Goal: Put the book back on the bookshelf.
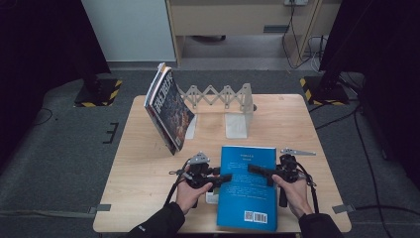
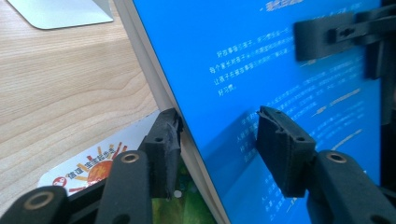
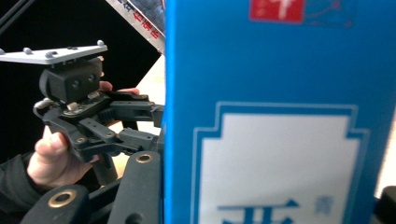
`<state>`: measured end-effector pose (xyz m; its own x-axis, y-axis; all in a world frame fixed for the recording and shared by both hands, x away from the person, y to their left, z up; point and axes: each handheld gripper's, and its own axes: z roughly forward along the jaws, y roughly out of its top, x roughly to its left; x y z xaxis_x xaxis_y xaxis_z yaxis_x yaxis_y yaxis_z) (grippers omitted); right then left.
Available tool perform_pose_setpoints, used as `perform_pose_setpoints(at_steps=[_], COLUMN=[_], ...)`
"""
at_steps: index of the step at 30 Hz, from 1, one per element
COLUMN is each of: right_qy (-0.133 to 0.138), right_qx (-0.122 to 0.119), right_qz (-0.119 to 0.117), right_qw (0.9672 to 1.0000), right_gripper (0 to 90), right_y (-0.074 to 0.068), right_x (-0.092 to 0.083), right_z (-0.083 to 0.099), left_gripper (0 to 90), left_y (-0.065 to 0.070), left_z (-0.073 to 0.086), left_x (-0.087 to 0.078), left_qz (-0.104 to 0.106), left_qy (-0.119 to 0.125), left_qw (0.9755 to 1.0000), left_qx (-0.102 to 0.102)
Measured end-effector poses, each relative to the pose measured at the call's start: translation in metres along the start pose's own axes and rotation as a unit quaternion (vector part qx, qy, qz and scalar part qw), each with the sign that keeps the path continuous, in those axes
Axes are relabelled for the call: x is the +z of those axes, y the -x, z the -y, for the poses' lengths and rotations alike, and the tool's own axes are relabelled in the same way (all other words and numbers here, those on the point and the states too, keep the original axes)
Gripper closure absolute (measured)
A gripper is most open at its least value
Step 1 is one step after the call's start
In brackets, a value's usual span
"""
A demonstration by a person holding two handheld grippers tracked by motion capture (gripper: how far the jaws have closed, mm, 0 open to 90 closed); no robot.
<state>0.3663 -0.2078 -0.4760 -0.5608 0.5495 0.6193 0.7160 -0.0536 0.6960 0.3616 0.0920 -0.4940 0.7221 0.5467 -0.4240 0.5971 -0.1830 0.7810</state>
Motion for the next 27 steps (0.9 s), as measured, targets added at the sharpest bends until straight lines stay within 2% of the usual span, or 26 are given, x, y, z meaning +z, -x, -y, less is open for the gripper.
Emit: perform_pose_setpoints(at_steps=[6,8,12,15,16,17,18,21,27], right_qy=[0.0,0.0,0.005,0.008,0.008,0.008,0.008,0.007,0.005], right_qx=[-0.017,-0.022,-0.027,-0.032,-0.037,-0.041,-0.043,-0.047,-0.053], right_qz=[-0.004,-0.006,-0.007,-0.007,-0.007,-0.007,-0.007,-0.011,-0.009], right_qw=[0.9999,0.9997,0.9996,0.9994,0.9993,0.9991,0.999,0.9988,0.9985], right_gripper=[61.8,61.8,61.8,61.8,61.8,61.8,61.8,61.8,61.9], right_y=[-0.009,-0.012,-0.015,-0.019,-0.021,-0.023,-0.025,-0.03,-0.037], right_x=[-0.002,-0.003,-0.006,-0.008,-0.008,-0.008,-0.008,-0.008,-0.007], right_z=[-0.005,-0.008,-0.012,-0.016,-0.017,-0.019,-0.021,-0.024,-0.031], left_gripper=[46.8,44.4,40.5,39.2,38.8,38.6,38.6,38.5,37.6], left_y=[-0.001,-0.002,-0.01,-0.018,-0.022,-0.026,-0.029,-0.038,-0.039], left_z=[0.0,0.0,-0.002,-0.001,-0.001,0.001,0.002,0.006,0.01], left_x=[-0.004,-0.007,-0.019,-0.025,-0.026,-0.027,-0.027,-0.025,-0.017], left_qz=[0.007,0.001,-0.009,-0.026,-0.033,-0.054,-0.066,-0.09,-0.106], left_qy=[0.014,0.021,0.04,0.046,0.044,0.035,0.029,0.005,-0.029], left_qw=[0.9999,0.9997,0.9991,0.9986,0.9984,0.9979,0.9973,0.9958,0.9939], left_qx=[0.006,0.01,-0.003,-0.01,-0.011,-0.012,-0.011,-0.016,0.004])
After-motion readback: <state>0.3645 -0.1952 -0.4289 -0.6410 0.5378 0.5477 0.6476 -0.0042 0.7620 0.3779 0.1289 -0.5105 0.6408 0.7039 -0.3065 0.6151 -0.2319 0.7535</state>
